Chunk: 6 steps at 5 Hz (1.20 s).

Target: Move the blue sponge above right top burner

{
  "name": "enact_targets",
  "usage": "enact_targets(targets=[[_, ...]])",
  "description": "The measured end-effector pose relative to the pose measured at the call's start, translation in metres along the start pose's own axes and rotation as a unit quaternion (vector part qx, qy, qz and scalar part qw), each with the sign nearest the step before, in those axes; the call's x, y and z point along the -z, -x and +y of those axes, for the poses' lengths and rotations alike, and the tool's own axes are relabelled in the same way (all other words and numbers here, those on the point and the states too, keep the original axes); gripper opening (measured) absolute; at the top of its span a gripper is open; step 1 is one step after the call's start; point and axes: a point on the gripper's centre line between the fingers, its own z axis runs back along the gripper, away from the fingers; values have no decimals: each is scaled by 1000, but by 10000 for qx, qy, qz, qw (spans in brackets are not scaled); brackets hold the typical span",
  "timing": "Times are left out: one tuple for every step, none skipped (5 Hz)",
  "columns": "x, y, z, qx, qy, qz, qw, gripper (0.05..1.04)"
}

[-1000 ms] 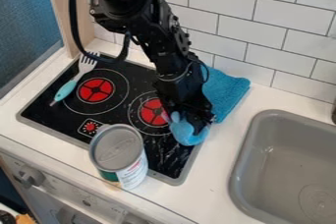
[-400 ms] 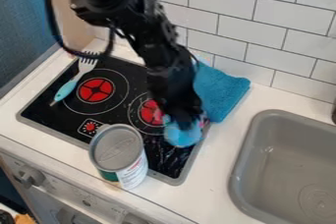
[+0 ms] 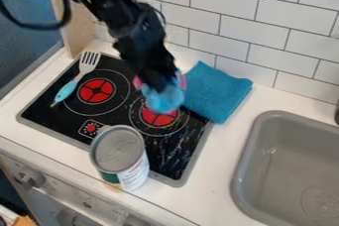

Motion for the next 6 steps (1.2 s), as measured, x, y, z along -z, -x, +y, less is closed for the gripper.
enact_targets(targets=[[-7, -17, 30, -346, -277, -155, 9989, 121], [2, -27, 65, -718, -582, -187, 9955, 114], [21, -39, 92, -988, -896, -136, 9910, 114], [38, -39, 108, -1112, -1073, 47, 9880, 114], [55, -38, 117, -1126, -1078, 235, 9875, 154], [54, -38, 115, -1125, -909, 277, 9891, 377]])
